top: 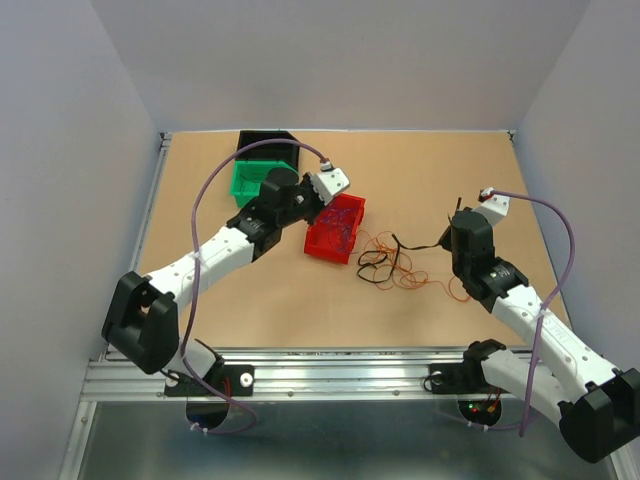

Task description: Untangle the cables

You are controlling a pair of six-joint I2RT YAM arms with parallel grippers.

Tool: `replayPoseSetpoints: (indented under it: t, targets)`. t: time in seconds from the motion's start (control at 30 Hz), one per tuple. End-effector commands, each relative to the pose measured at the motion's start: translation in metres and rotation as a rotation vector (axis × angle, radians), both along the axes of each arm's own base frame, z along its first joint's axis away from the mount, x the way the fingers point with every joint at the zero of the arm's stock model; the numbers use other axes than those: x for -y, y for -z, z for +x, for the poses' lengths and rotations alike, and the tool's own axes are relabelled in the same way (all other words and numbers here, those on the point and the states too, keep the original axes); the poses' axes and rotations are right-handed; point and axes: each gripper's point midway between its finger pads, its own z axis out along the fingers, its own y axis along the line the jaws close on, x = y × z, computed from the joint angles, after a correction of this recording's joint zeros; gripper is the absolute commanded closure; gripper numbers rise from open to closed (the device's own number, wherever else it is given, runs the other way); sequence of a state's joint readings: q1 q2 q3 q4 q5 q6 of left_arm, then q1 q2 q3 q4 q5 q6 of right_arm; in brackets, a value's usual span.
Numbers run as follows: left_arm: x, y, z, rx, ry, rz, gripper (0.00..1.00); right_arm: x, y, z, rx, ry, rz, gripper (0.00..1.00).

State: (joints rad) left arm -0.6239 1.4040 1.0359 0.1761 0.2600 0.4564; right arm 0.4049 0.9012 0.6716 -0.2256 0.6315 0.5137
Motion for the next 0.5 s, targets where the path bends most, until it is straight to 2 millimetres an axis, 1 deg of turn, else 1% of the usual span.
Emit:
replayPoseSetpoints:
  t: [0.0, 0.03, 0.07, 0.1, 0.13, 0.17, 0.23, 0.27, 0.37, 0.4, 0.43, 0.47]
  targets:
    - [0.002, -0.021, 0.026, 0.098, -0.066, -0.003, 1.0, 0.004, -0.004, 0.001, 0.026, 0.017, 0.009, 0.99]
    - [0.006, -0.014, 0.029, 0.092, -0.064, 0.008, 1.0, 0.004, -0.004, 0.001, 0.027, 0.018, 0.011, 0.99]
    - [0.006, -0.017, 0.034, 0.104, -0.079, 0.013, 1.0, 0.004, -0.004, 0.001, 0.027, 0.019, 0.008, 0.99]
    - [0.008, -0.012, 0.038, 0.103, -0.084, 0.024, 1.0, 0.004, -0.003, 0.001, 0.026, 0.021, 0.009, 0.99]
    - [0.009, -0.013, 0.04, 0.11, -0.091, 0.024, 1.0, 0.004, -0.003, 0.001, 0.023, 0.021, 0.008, 1.0]
    - [0.008, -0.019, 0.045, 0.129, -0.106, 0.024, 1.0, 0.003, -0.003, 0.002, 0.023, 0.019, 0.008, 0.99]
    - [0.01, -0.022, 0.048, 0.145, -0.115, 0.026, 1.0, 0.003, -0.001, 0.002, 0.019, 0.02, 0.008, 0.99]
    - [0.009, -0.028, 0.051, 0.175, -0.129, 0.036, 1.0, 0.003, -0.002, 0.002, 0.02, 0.019, 0.007, 0.99]
    - [0.006, -0.033, 0.055, 0.215, -0.17, 0.062, 1.0, 0.003, -0.002, 0.003, 0.02, 0.018, 0.008, 0.99]
    - [0.008, -0.033, 0.053, 0.227, -0.163, 0.06, 1.0, 0.003, -0.002, 0.002, 0.021, 0.018, 0.008, 0.99]
    - [0.004, -0.035, 0.055, 0.242, -0.188, 0.068, 1.0, 0.003, -0.003, 0.002, 0.022, 0.019, 0.007, 0.99]
    - [0.004, -0.035, 0.055, 0.25, -0.19, 0.07, 1.0, 0.003, -0.004, 0.002, 0.025, 0.019, 0.008, 1.0]
